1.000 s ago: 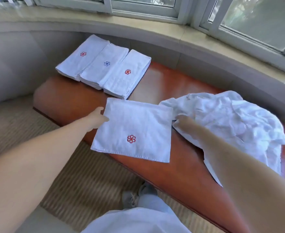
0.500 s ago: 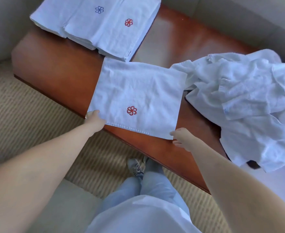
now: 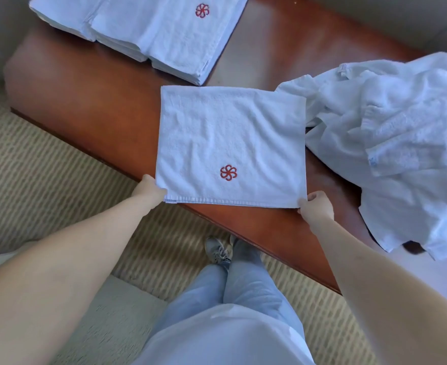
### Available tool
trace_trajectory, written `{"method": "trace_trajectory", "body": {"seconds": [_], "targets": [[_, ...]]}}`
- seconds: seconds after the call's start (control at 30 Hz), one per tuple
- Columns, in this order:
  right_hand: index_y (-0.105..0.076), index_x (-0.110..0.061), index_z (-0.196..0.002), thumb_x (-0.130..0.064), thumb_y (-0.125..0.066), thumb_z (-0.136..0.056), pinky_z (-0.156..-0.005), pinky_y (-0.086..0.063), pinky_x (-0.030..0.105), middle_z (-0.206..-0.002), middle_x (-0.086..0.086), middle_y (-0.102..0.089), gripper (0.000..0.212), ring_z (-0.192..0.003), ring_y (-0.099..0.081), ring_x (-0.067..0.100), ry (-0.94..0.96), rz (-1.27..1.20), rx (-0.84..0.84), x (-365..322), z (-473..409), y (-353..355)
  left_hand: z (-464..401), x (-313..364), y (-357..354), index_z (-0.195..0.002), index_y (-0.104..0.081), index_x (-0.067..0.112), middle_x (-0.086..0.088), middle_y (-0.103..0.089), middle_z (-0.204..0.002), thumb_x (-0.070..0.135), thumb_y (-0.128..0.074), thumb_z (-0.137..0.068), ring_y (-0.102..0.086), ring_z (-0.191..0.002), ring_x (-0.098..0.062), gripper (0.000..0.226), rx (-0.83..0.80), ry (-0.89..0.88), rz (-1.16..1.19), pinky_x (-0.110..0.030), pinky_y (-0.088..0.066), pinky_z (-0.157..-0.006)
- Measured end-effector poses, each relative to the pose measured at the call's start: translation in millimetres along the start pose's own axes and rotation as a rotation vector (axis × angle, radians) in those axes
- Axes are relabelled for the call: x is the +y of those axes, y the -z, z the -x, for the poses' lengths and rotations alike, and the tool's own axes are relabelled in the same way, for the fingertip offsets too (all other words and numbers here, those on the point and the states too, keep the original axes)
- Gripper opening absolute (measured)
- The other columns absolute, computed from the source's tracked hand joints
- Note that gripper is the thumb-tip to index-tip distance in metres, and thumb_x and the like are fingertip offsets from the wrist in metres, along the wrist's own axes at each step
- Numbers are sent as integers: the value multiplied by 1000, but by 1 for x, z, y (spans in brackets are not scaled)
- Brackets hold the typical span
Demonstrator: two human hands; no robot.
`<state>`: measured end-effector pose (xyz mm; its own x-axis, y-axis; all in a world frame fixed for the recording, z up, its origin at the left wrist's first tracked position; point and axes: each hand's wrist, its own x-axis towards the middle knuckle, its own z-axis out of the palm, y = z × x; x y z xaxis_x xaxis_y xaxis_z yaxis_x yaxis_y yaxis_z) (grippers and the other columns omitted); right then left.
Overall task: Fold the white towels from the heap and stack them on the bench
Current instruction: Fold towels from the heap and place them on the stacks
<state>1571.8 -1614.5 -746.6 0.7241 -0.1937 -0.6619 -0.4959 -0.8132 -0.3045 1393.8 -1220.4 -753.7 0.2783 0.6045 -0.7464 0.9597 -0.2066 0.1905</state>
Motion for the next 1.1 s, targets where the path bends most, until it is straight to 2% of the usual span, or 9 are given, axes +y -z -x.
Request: {"method": "trace_trajectory", "body": {"seconds": [0.1, 0.2, 0.33, 0.43, 0.57, 0.7, 0.8, 0.9, 1.1], "targets": [[-54, -20, -90, -23, -60, -88, -59, -42, 31, -100, 7, -66, 7, -71, -56, 19, 33, 51, 46, 2, -2, -3, 2, -1, -9, -120, -50, 3, -13, -58, -90, 19, -61, -94, -49, -65, -21, 32, 68, -22, 9, -30, -35, -53], [-56, -19, -90, -22, -61, -88, -54, -35, 28, -102, 6, -66, 6, -68, -51, 13, 48, 52, 70, 5, -3, -5, 5, -2, -7, -109, -44, 11, -6, -57, -89, 18, -67, -91, -56, -72, -24, 30, 154, -35, 38, -33, -38, -55], [-55, -19, -95, -20, -56, -88, -59, -41, 30, -98, 6, -71, 8, -87, -65, 26, 34, -54, 19, 3, 0, 0, 4, -4, -2, -71, -38, 15, -9, -46, -70, 9, -62, -87, -42, -59, -23, 29, 105, -51, 74, -30, -32, -57], [-54, -19, -94, -19, -54, -87, -62, -43, 32, -99, 7, -72, 7, -89, -64, 28, 44, -83, 23, 4, 3, 7, 8, -7, 4, -81, -56, 8, -11, -60, -77, 9, -60, -89, -59, -73, -28, 9, 61, -5, 166, -39, -56, -76], [-55, -18, -94, -20, -56, -90, -59, -41, 30, -102, 6, -66, 5, -72, -53, 17, 83, -26, 52, 10, 1, 1, 6, -19, 0, -88, -53, 13, -9, -53, -86, 7, -59, -87, -53, -79, -24, 8, 44, -31, 168, -39, -47, -76], [-56, -21, -91, -20, -57, -85, -56, -38, 27, -114, 3, -55, 6, -73, -56, 16, 103, -40, 74, 7, -2, -6, -4, -21, -7, -90, -55, 12, -7, -50, -88, 12, -61, -90, -49, -80, -23, 6, 33, 7, 220, -37, -43, -75], [-55, -20, -90, -18, -57, -81, -68, -52, 37, -101, 5, -64, 9, -83, -67, 28, 55, -167, -18, 7, -3, -7, -7, -23, -10, -96, -59, 10, -10, -53, -95, 13, -62, -91, -52, -88, -21, 7, -27, 36, 347, -38, -49, -89], [-52, -20, -84, -19, -60, -81, -61, -43, 34, -79, -1, -57, 9, -72, -53, 24, 49, -239, -56, 7, -6, -4, -7, -26, -10, -88, -56, 9, -9, -59, -98, 9, -65, -91, -58, -89, -22, 9, -25, 34, 470, -37, -53, -94], [-56, -20, -86, -25, -61, -82, -66, -47, 35, -85, 0, -64, 8, -76, -59, 22, 84, -202, -95, 10, -9, -1, -3, -25, -8, -89, -61, 15, -4, -61, -92, 10, -70, -91, -56, -74, -14, 11, -56, 27, 513, -26, -52, -69]]}}
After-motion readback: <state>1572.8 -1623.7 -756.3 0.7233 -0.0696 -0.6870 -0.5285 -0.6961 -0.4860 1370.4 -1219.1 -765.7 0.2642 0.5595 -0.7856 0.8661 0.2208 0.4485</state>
